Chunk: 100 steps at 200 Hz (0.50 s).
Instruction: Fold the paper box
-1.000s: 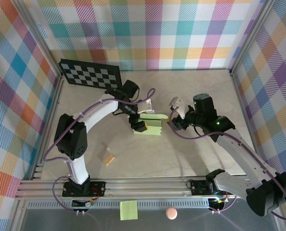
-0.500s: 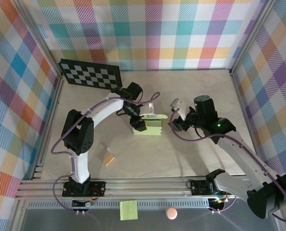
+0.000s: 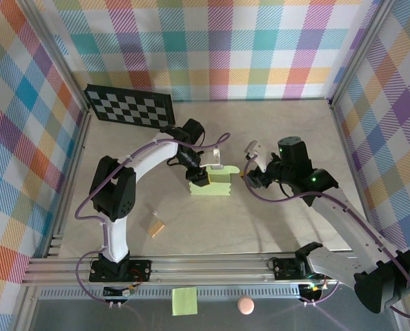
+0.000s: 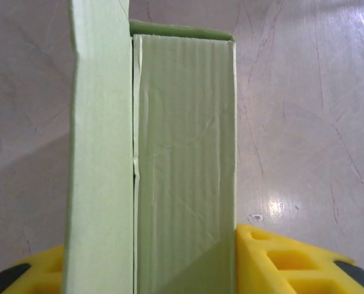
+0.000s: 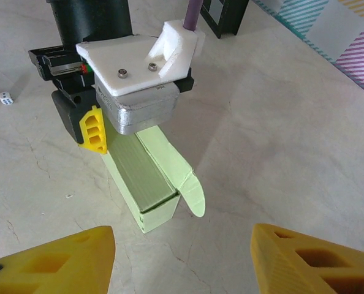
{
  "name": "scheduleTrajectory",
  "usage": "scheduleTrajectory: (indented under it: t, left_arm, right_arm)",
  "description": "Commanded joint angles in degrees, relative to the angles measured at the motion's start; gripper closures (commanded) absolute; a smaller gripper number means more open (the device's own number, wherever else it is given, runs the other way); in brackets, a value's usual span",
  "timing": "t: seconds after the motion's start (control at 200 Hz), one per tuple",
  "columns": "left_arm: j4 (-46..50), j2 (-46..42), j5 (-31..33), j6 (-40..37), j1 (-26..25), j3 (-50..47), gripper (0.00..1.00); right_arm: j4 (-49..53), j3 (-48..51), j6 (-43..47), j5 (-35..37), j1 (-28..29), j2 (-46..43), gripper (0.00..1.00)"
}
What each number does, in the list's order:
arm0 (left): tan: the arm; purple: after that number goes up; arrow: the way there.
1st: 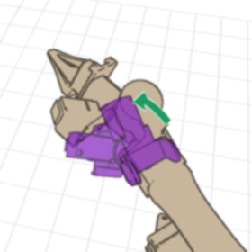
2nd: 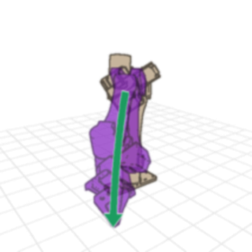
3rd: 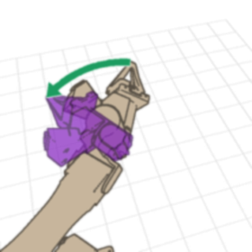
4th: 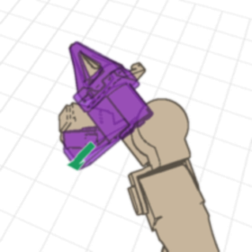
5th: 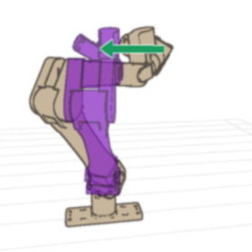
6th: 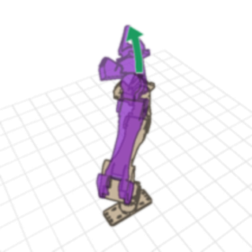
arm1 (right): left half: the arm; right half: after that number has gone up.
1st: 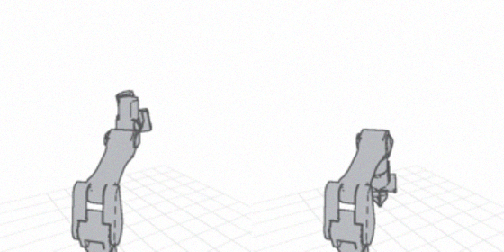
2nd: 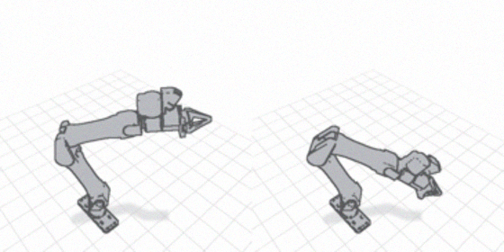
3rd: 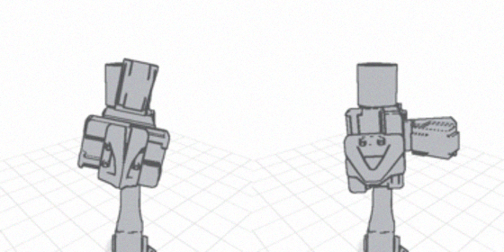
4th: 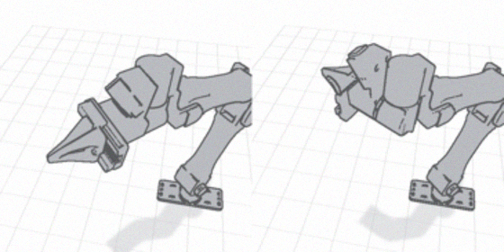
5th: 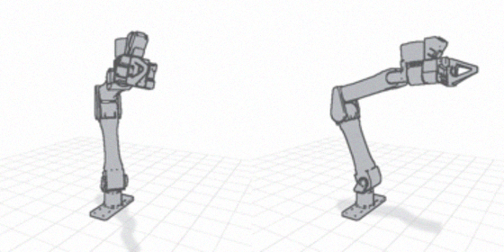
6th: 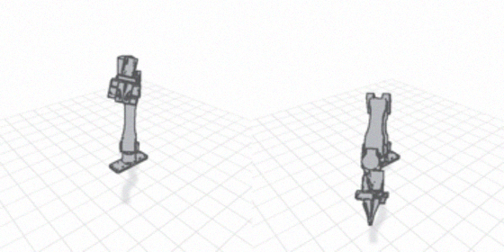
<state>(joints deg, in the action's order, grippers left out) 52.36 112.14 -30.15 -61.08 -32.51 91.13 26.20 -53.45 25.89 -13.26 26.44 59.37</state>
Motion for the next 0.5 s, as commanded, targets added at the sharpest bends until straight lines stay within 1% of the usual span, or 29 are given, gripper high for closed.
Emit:
scheduleTrajectory:
  t: [0.0, 0.13, 0.29, 0.4, 0.495]
  left_arm:
    - [1.6, -1.4, 1.9, 0.6, -0.5, -0.7, 0.59]
    - [-0.4, -4.6, 3.6, 2.3, -0.5, -4.3, 0.59]
    - [-1.7, -8.7, 5.7, 4.3, -0.4, -8.7, 0.59]
    - [-2.5, -11.3, 6.2, 5.0, -0.4, -11.8, 0.59]
    - [-3.4, -12.9, 6.2, 5.7, -0.5, -14.1, 0.59]
  right_arm:
    - [-0.6, -0.6, -2.6, 0.5, -0.2, 0.5, 0.4]
    - [-2.5, -0.8, -9.5, -0.2, -0.2, 2.0, 0.41]
    - [-3.9, -1.7, -19.4, -2.2, -0.1, 5.6, 0.46]
    - [-6.2, -1.6, -25.5, -6.0, 0.0, 8.7, 0.48]
    - [-4.4, -3.9, -25.7, -12.1, -0.1, 12.5, 0.44]
